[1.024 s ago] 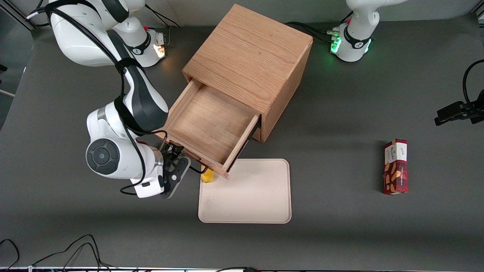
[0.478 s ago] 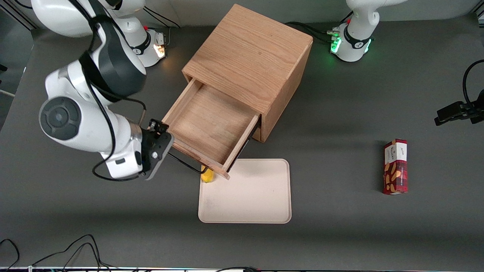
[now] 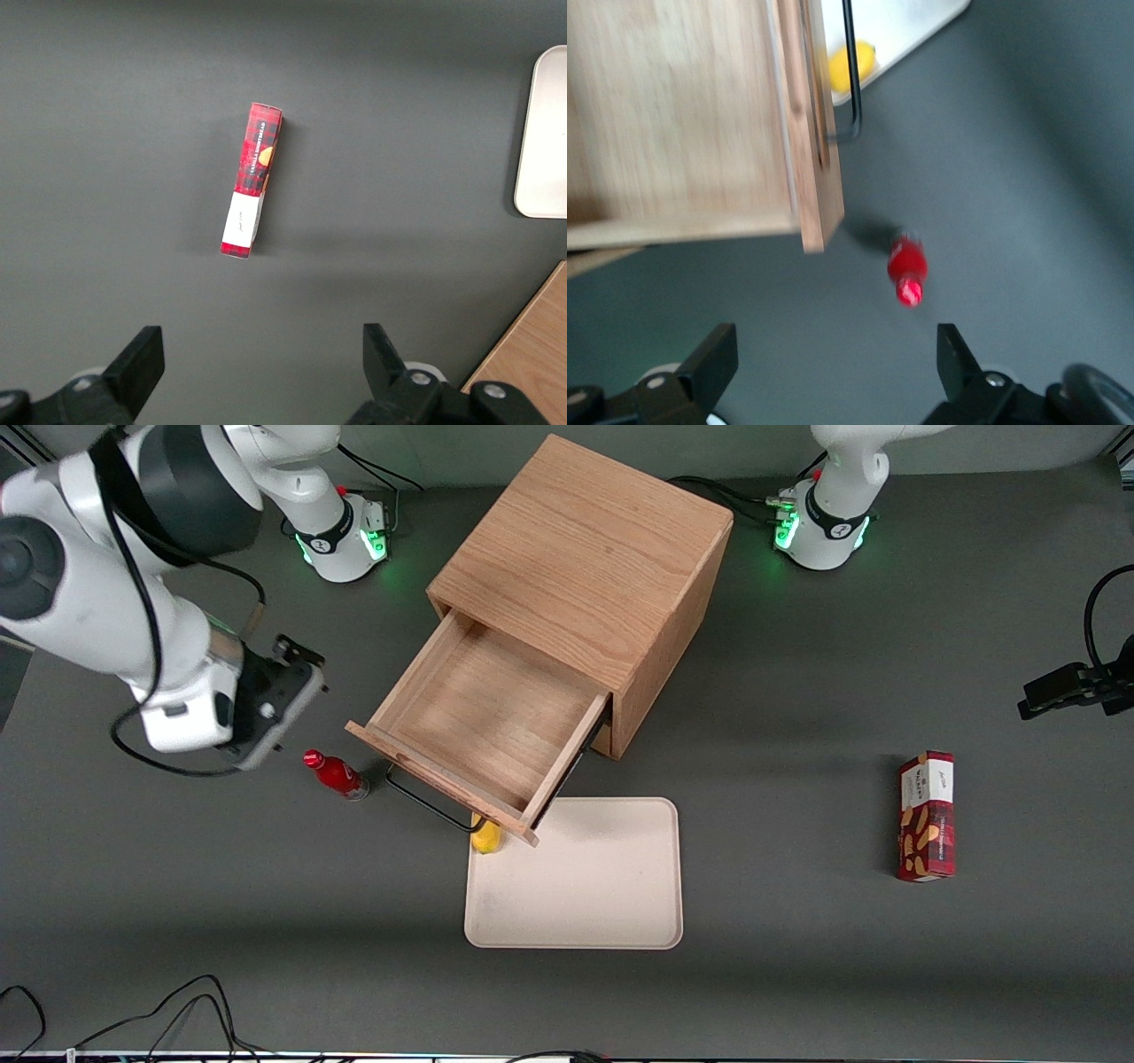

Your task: Open upper drawer

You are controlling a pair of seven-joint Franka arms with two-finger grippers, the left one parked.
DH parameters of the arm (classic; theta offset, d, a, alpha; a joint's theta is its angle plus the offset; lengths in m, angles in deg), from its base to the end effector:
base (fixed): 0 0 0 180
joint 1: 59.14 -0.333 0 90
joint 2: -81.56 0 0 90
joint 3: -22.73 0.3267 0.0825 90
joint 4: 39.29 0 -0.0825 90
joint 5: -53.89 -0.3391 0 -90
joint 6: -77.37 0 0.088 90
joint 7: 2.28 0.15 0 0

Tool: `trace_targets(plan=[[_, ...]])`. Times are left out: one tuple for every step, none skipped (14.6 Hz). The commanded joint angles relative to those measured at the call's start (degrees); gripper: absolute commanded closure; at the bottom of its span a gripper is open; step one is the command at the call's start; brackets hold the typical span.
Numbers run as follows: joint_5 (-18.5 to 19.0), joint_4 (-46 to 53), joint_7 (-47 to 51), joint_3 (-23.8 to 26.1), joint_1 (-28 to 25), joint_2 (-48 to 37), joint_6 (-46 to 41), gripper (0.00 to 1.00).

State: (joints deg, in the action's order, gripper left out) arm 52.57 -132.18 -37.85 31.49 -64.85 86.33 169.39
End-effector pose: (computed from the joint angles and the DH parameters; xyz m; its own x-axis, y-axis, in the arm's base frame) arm 0.5122 0.1328 0.5309 0.6406 0.7656 -0.0585 0.7609 -0.6432 -0.0855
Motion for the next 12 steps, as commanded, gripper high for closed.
trace_targets(plan=[[0.9,-12.1,5.3,0.4,4.0,-9.9,3.0,0.0],[0.8,-12.3,5.9,0.2,4.3,-10.7,2.1,0.0],[0.7,-11.8,6.4,0.3,5.8,-10.9,1.1,0.0],[0.2,-10.7,8.6,0.2,7.1,-11.7,-0.4,0.0],[-0.3,-9.6,11.9,-0.1,8.9,-12.3,-1.7,0.0],[-0.7,-8.5,15.1,0.2,10.4,-12.9,-1.6,0.0],[-0.3,-7.6,19.0,0.3,10.7,-13.0,-1.5,0.0],[-0.3,-6.7,24.7,0.3,10.7,-12.8,-1.6,0.0],[-0.4,-6.6,28.2,0.2,10.8,-12.5,-1.8,0.0],[-0.4,-6.2,29.3,0.2,10.8,-12.1,-2.3,0.0],[-0.5,-6.2,29.2,0.0,10.9,-12.0,-3.0,0.0],[-0.6,-6.2,29.4,-0.5,10.6,-11.5,-5.2,0.0]])
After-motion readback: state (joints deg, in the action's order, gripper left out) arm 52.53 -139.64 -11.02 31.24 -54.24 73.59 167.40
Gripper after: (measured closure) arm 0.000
